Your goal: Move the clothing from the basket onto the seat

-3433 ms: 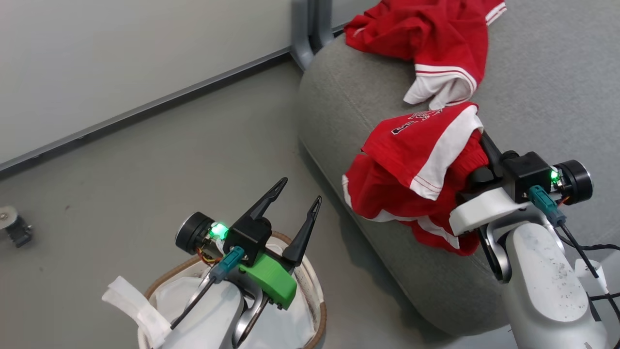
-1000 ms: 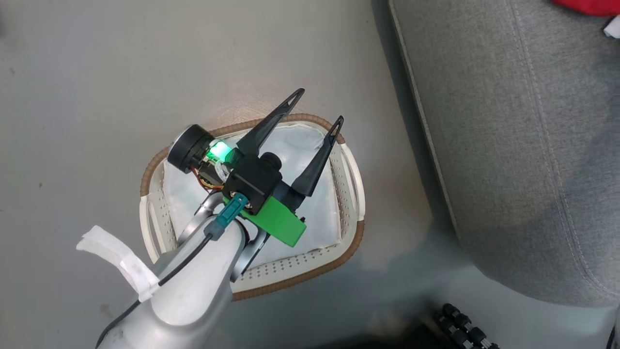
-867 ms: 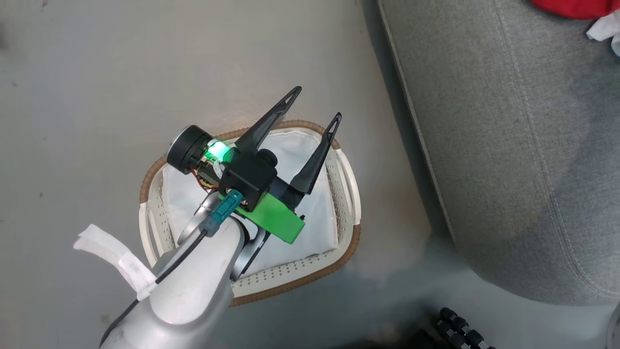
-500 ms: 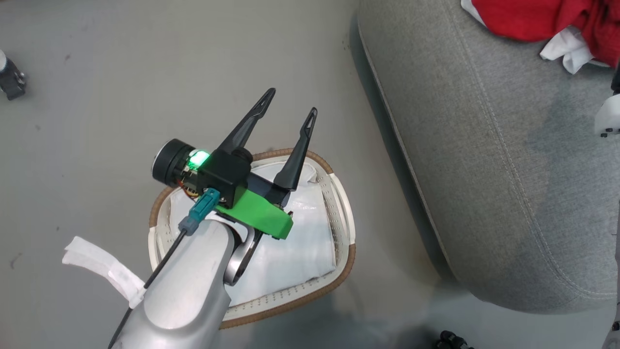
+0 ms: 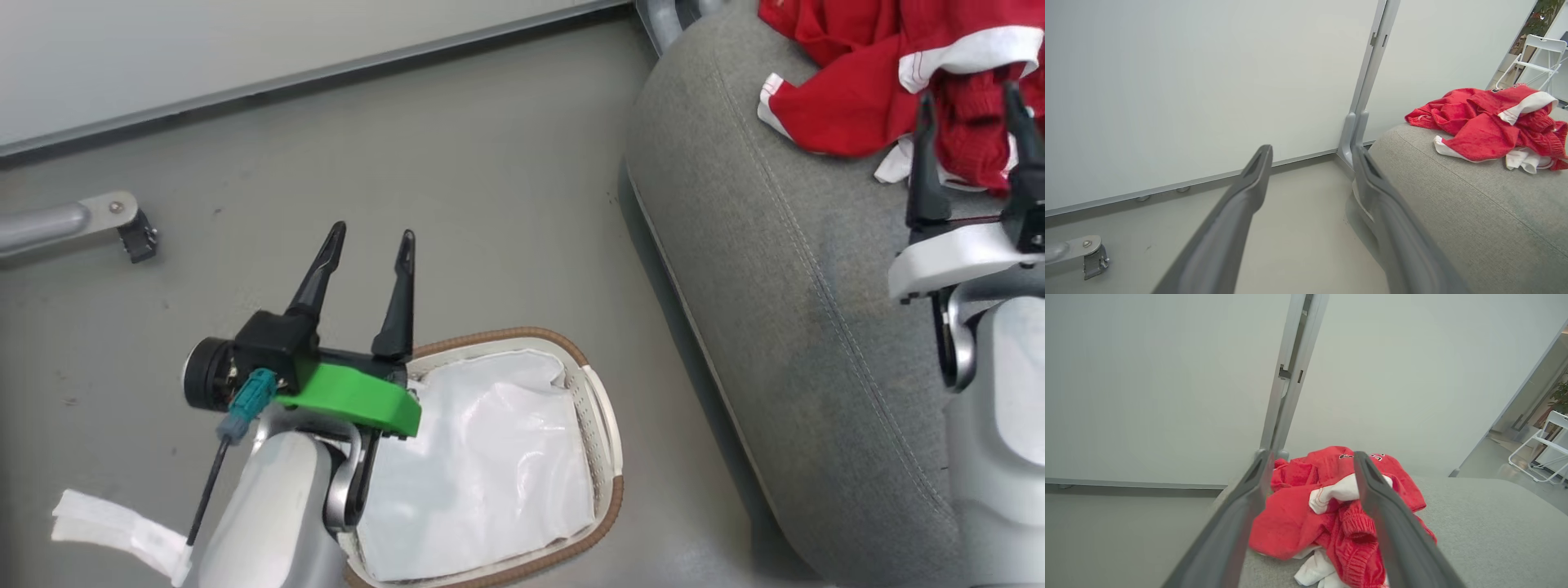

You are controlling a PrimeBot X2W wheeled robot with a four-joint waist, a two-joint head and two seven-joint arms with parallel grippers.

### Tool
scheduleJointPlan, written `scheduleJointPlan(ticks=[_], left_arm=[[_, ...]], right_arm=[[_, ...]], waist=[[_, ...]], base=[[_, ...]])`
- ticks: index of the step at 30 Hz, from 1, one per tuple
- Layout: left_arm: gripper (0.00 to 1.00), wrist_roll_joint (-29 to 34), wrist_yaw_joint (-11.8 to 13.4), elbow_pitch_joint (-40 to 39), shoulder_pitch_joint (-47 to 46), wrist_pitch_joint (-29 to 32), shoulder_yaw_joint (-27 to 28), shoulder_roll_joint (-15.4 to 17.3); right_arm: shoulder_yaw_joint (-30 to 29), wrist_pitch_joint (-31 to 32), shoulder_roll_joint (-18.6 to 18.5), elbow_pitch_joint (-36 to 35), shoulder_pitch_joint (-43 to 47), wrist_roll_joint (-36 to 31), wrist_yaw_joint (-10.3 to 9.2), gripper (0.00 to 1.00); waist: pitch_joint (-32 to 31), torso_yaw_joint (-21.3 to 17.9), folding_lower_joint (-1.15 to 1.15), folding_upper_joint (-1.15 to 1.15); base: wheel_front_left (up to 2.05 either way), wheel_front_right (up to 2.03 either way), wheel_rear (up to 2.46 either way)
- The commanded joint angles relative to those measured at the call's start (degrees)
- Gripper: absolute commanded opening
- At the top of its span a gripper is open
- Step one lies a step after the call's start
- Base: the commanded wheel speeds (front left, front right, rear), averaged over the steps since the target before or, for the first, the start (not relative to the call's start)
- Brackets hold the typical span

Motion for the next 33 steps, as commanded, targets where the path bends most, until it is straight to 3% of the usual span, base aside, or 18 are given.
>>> scheduleJointPlan(ticks=[1,8,16,33], left_arm=[[1.00,0.5,0.3,-0.1,1.7,0.0,1.5,0.1],[1.00,0.7,0.2,0.0,6.7,0.0,8.7,-0.2],[1.00,0.4,-0.1,0.3,13.3,0.0,13.9,-0.5],[1.00,-3.3,1.8,-0.6,22.2,0.0,12.9,-0.5]], right_arm=[[0.7,0.0,0.7,-0.5,1.7,1.0,-0.08,1.00],[4.5,0.0,3.5,-0.3,6.6,5.4,-0.08,1.00],[11.0,0.0,3.9,0.3,12.7,12.5,-0.09,1.00],[15.8,0.0,4.0,-0.4,24.0,19.0,-0.08,1.00]], waist=[[-4.0,3.2,0.00,0.00],[-6.8,5.4,0.00,0.00],[-10.3,6.3,0.00,0.00],[-16.4,7.2,0.00,0.00]], base=[[0.00,0.00,0.00],[0.00,0.00,0.00],[0.00,0.00,0.00],[0.00,0.00,0.00]])
